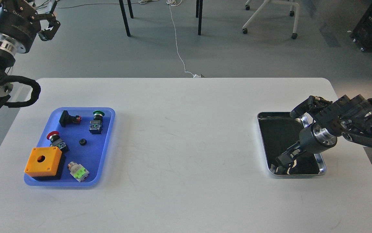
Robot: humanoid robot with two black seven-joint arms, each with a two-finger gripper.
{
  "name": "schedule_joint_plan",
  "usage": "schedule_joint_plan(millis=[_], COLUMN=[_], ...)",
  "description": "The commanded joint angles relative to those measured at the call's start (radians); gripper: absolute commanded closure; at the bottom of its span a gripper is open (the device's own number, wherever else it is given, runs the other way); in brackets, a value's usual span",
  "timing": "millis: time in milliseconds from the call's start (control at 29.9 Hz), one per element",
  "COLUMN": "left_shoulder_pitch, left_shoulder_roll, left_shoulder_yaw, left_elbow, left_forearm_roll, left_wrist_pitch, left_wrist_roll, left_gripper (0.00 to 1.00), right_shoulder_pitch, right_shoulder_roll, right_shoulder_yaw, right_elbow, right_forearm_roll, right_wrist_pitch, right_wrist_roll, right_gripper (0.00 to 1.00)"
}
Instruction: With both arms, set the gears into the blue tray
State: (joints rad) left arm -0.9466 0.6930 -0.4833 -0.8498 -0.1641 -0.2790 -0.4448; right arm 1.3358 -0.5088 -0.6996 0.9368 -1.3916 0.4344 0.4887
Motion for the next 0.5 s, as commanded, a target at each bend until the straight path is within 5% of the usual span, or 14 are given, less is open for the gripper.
schedule_joint_plan(millis=[0, 234, 468], left_shoulder_pitch=[0.0, 0.002, 0.012], left_shoulder_roll=[0.0, 0.0, 0.008], left_shoulder_yaw=[0.0, 0.002, 0.002], left_elbow=[0.0, 0.0, 0.0], left_forearm_roll=[0.0, 0.002, 0.003], left_wrist_pitch=[0.0, 0.004, 0.004], left_wrist_roll=[0.001, 0.003, 0.003], left_gripper=[0.02, 0.02, 0.02], right_shoulder_pitch=[-0.009, -0.023, -0.015], right_shoulder_roll=[0.0, -0.001, -0.007], right_shoulder_yaw=[-0.001, -0.001, -0.001], right_elbow=[-0.001, -0.003, 0.002], right_forearm_roll=[-0.001, -0.001, -0.003], right_wrist_pitch=[0.0, 0.0, 0.0], right_wrist_roll=[0.0, 0.0, 0.0], right_gripper=[0.38, 0.49, 0.49])
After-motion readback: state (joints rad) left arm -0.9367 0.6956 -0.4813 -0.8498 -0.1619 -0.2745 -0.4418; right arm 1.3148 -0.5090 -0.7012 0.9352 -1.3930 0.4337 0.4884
